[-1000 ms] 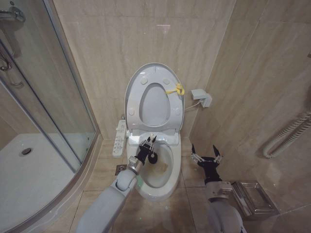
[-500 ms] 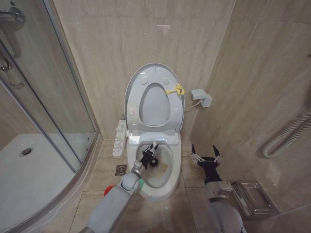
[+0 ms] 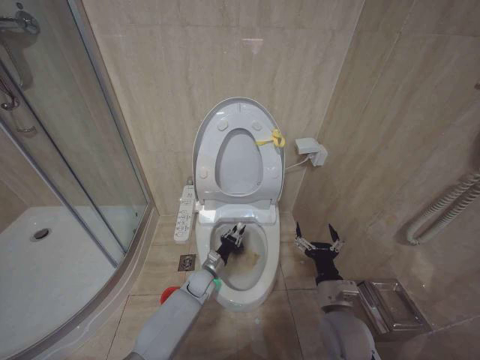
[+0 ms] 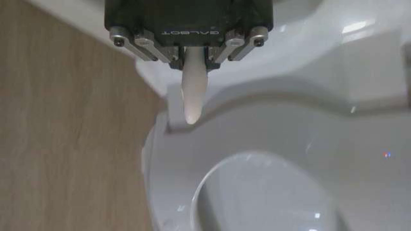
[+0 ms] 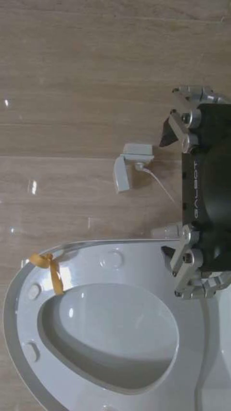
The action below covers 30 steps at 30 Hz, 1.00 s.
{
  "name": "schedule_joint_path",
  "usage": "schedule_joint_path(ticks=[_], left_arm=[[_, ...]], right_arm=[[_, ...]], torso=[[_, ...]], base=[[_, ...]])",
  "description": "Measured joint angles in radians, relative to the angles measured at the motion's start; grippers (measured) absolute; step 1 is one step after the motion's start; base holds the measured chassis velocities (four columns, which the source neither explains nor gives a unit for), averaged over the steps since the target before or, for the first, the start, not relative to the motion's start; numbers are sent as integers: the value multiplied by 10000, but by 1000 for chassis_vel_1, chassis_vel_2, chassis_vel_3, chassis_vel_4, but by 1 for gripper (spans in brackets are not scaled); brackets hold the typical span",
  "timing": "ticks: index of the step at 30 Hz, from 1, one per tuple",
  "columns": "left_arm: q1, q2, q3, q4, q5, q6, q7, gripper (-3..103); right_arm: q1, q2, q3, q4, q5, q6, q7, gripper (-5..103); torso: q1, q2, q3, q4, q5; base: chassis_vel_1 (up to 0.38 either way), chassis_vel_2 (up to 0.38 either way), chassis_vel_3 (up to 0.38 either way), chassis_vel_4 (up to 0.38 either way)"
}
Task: Open the toilet lid, clean the toilet bowl with a toilet brush, close the toilet lid, and flush.
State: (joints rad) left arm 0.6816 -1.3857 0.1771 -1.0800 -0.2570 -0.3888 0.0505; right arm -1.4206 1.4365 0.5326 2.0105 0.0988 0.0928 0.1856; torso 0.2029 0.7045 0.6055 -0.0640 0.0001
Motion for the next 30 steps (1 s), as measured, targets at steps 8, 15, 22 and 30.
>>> schedule_joint_path(ticks=[8,15,22,30], left_arm=[[181,-430,549,-1226,-54,375,-163,20],[208,-815,736,-556,144,144,-7,20],[185,-684,607,405,516,-202,138,20],[120,-605,730,-1048,186,93,-36,22]], right_arm=[[0,0,0,0,0,0,0,100],[0,0,0,0,0,0,0,100],[0,0,0,0,0,0,0,100],[0,0,0,0,0,0,0,100]], torso=[[-1,0,-1,0,1],[-1,1,-1,0,0],[0,0,0,5,0],[1,-2,1,-2,-1]], base=[[0,0,0,0],[0,0,0,0],[0,0,0,0],[0,0,0,0]])
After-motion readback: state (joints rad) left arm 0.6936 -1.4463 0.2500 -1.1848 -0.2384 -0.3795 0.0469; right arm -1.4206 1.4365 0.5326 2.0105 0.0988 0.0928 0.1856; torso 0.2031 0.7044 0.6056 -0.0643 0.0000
